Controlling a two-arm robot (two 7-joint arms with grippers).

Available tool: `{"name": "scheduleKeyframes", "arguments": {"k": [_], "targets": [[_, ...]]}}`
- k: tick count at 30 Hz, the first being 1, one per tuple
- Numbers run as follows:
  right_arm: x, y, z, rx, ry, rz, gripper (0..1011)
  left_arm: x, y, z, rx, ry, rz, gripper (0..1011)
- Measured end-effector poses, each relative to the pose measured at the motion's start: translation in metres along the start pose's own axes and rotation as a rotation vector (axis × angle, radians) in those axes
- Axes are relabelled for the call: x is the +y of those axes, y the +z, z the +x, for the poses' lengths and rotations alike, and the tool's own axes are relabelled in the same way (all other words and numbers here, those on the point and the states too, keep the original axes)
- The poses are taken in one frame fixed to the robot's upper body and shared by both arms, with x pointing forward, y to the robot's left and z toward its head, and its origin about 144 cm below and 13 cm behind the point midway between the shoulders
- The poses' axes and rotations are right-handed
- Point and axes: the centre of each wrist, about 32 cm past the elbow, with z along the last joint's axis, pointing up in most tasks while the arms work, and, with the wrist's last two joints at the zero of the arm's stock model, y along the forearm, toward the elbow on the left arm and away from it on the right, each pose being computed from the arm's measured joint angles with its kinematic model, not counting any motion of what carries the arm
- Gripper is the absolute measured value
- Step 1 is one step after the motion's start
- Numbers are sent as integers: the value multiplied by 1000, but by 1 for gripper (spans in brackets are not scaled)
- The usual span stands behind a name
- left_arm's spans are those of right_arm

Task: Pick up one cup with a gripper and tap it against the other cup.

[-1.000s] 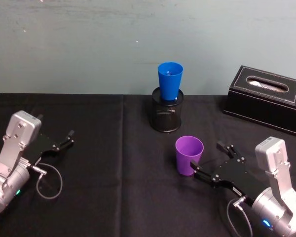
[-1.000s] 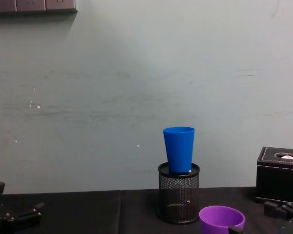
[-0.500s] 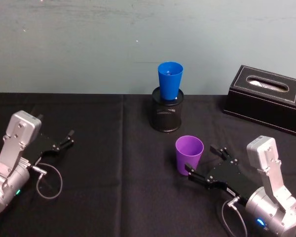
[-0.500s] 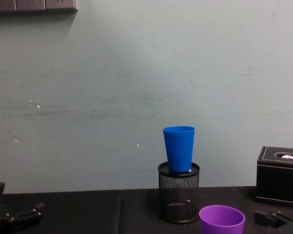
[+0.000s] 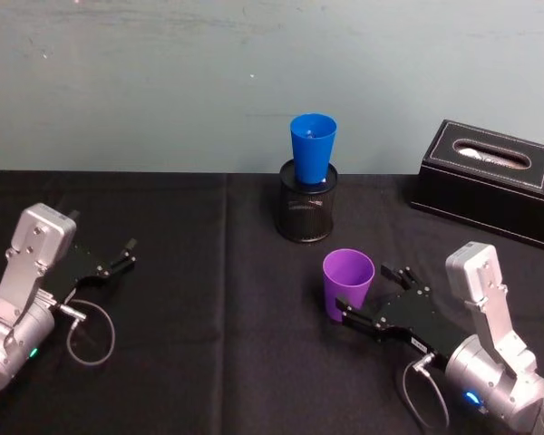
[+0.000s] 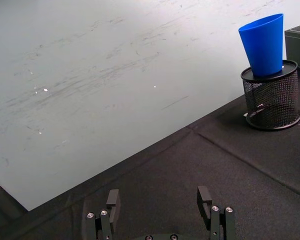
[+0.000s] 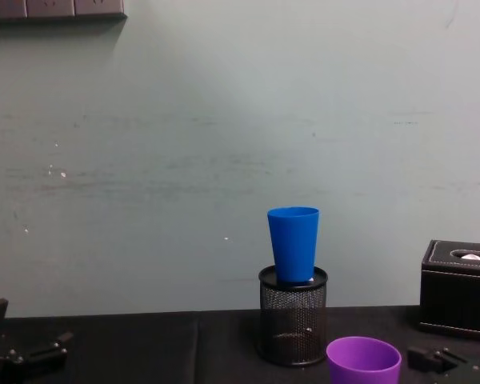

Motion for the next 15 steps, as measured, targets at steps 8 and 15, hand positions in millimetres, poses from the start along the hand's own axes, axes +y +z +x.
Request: {"name": "scheduleKeyframes", "arguments": {"k": [8,15], "targets": [[6,-1,1,1,22,1,1003,0,0,0,0,0,0,1011],[13,-1,0,3,34,4,1003,0,0,0,0,0,0,1011]]}}
